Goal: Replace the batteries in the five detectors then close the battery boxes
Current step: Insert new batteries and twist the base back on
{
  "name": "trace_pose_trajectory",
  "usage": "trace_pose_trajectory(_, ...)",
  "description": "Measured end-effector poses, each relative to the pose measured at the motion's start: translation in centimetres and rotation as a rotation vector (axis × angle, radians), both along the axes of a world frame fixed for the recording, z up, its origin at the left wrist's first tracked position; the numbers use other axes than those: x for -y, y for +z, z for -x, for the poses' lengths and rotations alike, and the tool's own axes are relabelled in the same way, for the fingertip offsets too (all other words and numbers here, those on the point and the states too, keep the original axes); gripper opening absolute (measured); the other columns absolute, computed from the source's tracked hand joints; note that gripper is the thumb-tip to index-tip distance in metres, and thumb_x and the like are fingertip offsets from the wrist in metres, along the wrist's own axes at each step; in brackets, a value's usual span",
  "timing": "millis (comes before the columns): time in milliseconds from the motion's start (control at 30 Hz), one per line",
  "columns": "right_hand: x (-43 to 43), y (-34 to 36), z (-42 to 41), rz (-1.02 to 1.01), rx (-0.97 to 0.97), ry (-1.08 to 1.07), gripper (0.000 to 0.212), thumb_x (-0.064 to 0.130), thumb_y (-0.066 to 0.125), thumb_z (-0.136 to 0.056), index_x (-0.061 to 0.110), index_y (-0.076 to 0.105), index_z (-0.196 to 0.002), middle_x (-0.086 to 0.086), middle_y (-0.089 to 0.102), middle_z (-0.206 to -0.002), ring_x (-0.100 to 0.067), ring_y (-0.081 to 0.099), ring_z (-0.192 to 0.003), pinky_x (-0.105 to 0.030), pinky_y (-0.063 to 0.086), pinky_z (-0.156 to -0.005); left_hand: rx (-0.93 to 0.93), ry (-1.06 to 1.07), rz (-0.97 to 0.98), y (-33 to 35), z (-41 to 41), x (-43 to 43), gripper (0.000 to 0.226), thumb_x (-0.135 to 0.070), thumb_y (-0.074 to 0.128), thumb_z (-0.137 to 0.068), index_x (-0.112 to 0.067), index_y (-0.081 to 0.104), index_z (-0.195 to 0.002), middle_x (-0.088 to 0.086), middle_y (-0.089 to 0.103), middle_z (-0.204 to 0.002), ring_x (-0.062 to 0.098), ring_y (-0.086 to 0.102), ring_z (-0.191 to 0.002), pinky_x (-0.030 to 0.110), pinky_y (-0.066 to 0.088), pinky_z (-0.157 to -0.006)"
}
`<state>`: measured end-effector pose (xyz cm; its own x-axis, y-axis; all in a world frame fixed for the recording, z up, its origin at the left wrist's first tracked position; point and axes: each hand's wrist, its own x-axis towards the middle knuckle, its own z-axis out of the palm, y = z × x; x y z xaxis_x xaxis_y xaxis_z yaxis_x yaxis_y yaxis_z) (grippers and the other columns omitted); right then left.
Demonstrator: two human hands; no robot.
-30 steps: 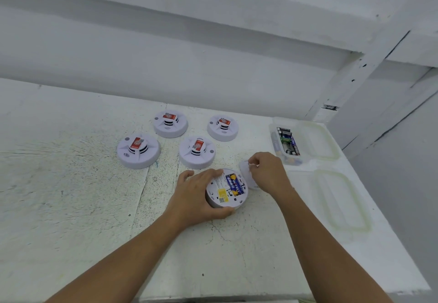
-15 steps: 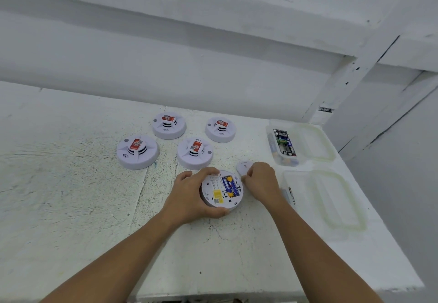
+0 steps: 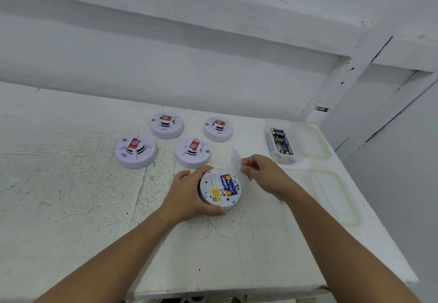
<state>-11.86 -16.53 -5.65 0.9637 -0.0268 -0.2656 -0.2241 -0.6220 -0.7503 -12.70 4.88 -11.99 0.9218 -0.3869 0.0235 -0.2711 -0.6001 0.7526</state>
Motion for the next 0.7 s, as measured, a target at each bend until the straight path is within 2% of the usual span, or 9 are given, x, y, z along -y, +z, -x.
trace_pose_trajectory(67,-0.2,0.6,0.4,0.033,0.007,0.135,0.003,0.022,0.057,-0.093,0.021,0.057,-0.096,0.005,0.057,-0.123,-0.014,0.055,-0.108,-0.032,0.047,-0.091,-0.008,0.0,0.008,0.3,0.0,0.0,0.092,-0.066,0.081,-0.046,-0.044,0.037,-0.124,-0.041,0.042,-0.103,-0.003,0.039,-0.11,0.022,0.019,-0.102)
trace_pose_trajectory(133,-0.6,1.1,0.9,0.112,0.027,0.276,0.004,0.019,0.058,-0.092,0.02,0.056,-0.096,0.007,0.051,-0.132,-0.014,0.051,-0.115,-0.033,0.046,-0.097,-0.013,0.006,0.017,0.7,0.2,0.1,0.088,-0.055,0.087,-0.049,-0.045,0.035,-0.119,-0.042,0.038,-0.1,-0.017,0.033,-0.101,0.019,0.017,-0.098)
trace_pose_trajectory(167,-0.8,1.4,1.2,0.173,0.047,0.345,0.006,0.017,0.058,-0.092,0.019,0.055,-0.096,0.006,0.05,-0.133,-0.012,0.049,-0.114,-0.029,0.044,-0.095,-0.024,0.011,0.023,0.8,0.3,0.1,0.089,-0.051,0.088,-0.049,-0.045,0.034,-0.119,-0.042,0.036,-0.1,-0.017,0.031,-0.098,0.019,0.018,-0.097)
trace_pose_trajectory(233,-1.4,1.7,1.6,0.294,0.09,0.477,0.009,0.014,0.057,-0.092,0.017,0.052,-0.099,0.006,0.046,-0.136,-0.009,0.045,-0.115,-0.023,0.038,-0.092,-0.044,0.018,0.038,0.8,0.3,0.0,0.093,-0.048,0.09,-0.046,-0.042,0.038,-0.123,-0.042,0.038,-0.102,-0.005,0.029,-0.102,0.02,0.021,-0.096)
trace_pose_trajectory(367,-2.3,1.6,1.9,0.41,0.092,0.647,0.014,0.009,0.053,-0.093,0.02,0.044,-0.096,0.001,0.045,-0.135,-0.019,0.044,-0.118,-0.032,0.04,-0.096,-0.042,0.002,0.044,0.8,0.1,-0.3,0.1,-0.049,0.091,-0.041,-0.038,0.041,-0.127,-0.039,0.043,-0.106,-0.003,0.035,-0.105,0.022,0.025,-0.097)
trace_pose_trajectory(467,-2.8,1.5,1.8,0.457,0.091,0.699,0.016,0.008,0.052,-0.093,0.02,0.041,-0.094,0.003,0.042,-0.138,-0.019,0.044,-0.116,-0.033,0.04,-0.094,-0.041,0.001,0.034,0.6,-0.1,-0.4,0.104,-0.054,0.09,-0.037,-0.039,0.04,-0.128,-0.041,0.039,-0.108,0.006,0.034,-0.114,0.025,0.029,-0.098)
trace_pose_trajectory(567,-3.0,1.6,1.6,0.483,0.124,0.725,0.008,0.008,0.052,-0.092,0.013,0.048,-0.098,0.003,0.043,-0.14,-0.018,0.045,-0.118,-0.031,0.04,-0.093,-0.063,-0.005,0.031,0.5,-0.2,-0.4,0.105,-0.057,0.089,-0.035,-0.043,0.039,-0.126,-0.041,0.038,-0.108,0.009,0.035,-0.117,0.028,0.032,-0.099)
trace_pose_trajectory(700,-3.0,1.7,1.5,0.479,0.14,0.714,0.012,0.008,0.056,-0.09,0.009,0.055,-0.102,0.004,0.044,-0.144,-0.017,0.043,-0.125,-0.027,0.038,-0.098,-0.091,-0.006,0.039,0.4,-0.3,-0.5,0.105,-0.058,0.089,-0.033,-0.045,0.039,-0.125,-0.04,0.04,-0.111,0.01,0.034,-0.119,0.028,0.033,-0.097)
